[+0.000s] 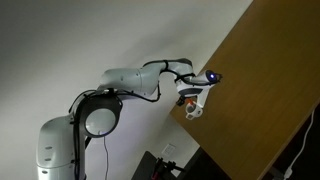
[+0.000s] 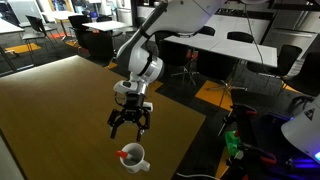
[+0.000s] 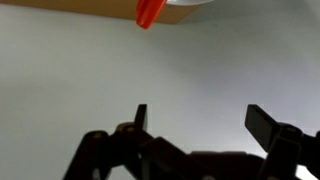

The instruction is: Put the marker inside the mug cup

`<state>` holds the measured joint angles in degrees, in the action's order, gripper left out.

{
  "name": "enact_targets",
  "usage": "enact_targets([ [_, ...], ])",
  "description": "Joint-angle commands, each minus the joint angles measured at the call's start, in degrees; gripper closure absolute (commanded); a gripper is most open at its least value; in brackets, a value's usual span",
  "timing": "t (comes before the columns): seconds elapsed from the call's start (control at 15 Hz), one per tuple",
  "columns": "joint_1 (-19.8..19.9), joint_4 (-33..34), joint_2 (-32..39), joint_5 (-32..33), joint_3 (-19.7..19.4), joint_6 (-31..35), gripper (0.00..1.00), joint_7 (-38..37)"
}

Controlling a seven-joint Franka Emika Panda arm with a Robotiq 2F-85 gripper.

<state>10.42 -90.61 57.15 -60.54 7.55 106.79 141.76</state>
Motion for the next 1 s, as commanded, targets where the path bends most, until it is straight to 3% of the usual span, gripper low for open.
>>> enact_targets([
  [0.0,0.32,-9.19,-8.59,-2.64,-0.64,1.06,0.0,3.96],
  [0.53,-1.42,-17.81,-17.87,-5.53,-3.11,0.97,0.0,6.13],
  [0.6,-1.31,-13.19,-13.59,-5.21,-3.19,-0.86,0.0,5.08],
  [0.93,-1.72,-15.24,-15.51,-5.12,-3.75,-0.77,0.0,5.06],
])
